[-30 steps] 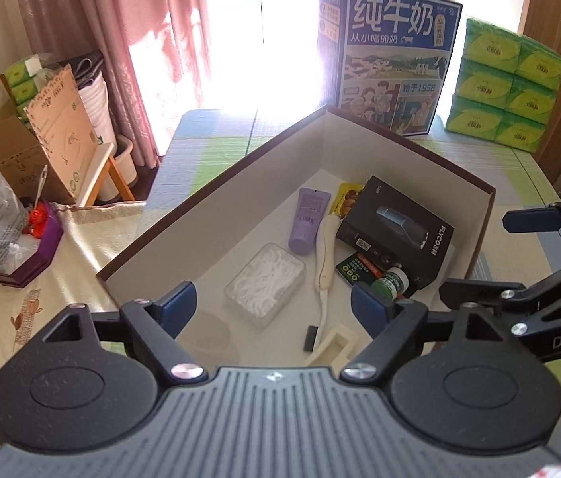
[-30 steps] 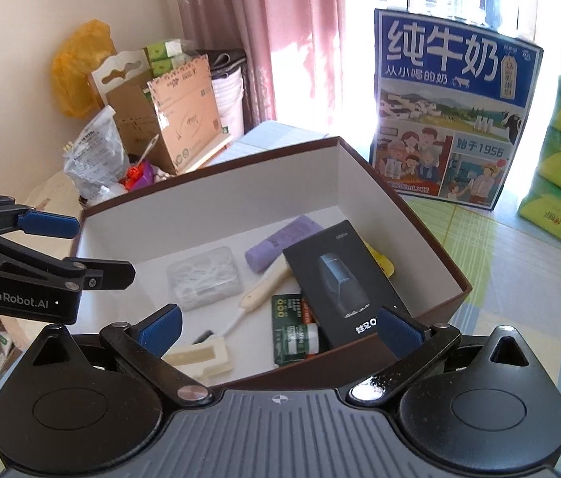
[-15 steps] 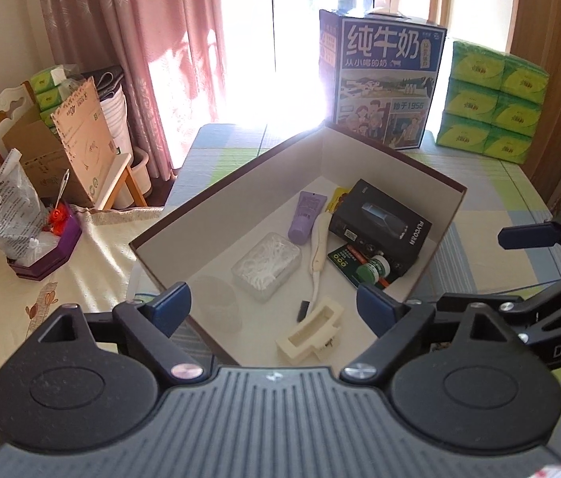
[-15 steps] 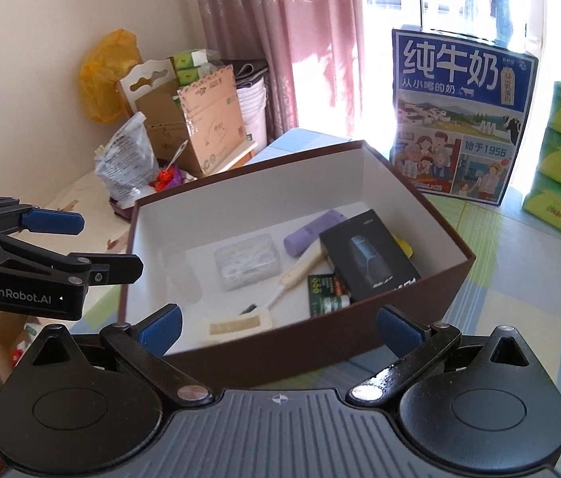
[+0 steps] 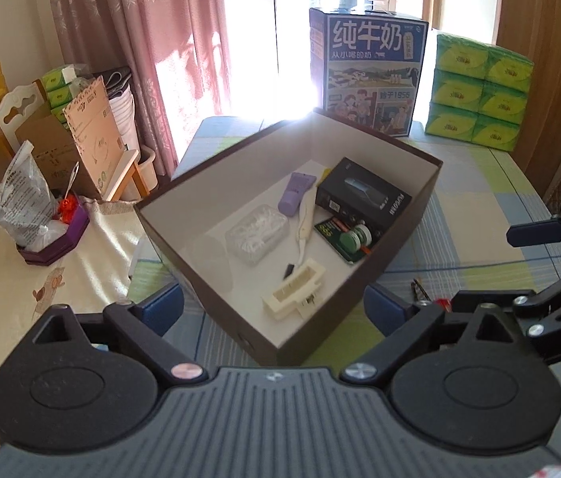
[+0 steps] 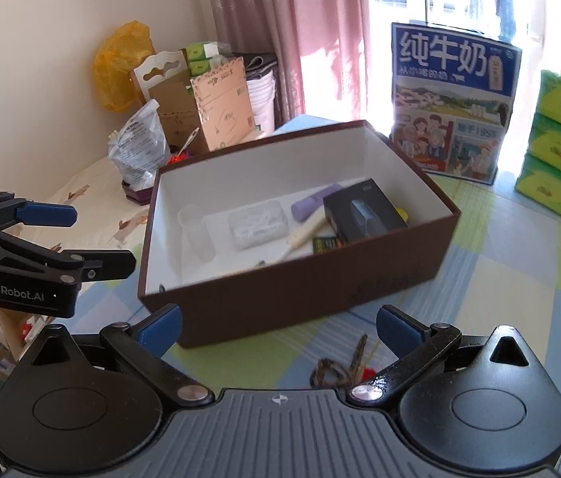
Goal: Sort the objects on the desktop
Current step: 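Withdraw both tools from the brown box toward the strap and red packet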
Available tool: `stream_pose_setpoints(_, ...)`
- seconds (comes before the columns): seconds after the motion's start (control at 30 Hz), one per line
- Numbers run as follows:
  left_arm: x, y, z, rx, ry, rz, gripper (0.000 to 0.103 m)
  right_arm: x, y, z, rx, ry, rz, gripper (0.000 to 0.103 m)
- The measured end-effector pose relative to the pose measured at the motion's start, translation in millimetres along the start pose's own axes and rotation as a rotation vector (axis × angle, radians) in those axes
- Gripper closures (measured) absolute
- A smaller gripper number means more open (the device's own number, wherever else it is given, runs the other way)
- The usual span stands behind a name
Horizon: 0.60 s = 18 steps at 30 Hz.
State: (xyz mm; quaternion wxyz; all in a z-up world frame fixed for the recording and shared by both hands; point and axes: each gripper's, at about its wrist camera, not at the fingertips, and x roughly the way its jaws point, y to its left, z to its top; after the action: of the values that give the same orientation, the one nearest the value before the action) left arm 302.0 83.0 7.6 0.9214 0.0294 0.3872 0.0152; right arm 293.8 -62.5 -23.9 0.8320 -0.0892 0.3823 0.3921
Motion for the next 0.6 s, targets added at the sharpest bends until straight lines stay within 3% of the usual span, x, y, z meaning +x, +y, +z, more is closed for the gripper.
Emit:
stream_pose_setpoints(0.23, -9.5, -10.8, -27.6, -0.008, 0.021, 0.032, 0.003, -8.2, -3.3, -29.9, -0.015, 0.044, -0.021, 0.002)
stream_pose_setpoints(0.6, -1.2, -36.4, -58.5, -0.035, 0.131, -0.02, 0.003, -16.1, -28.5, -75.4, 0.037, 0.125, -0.023, 0.002)
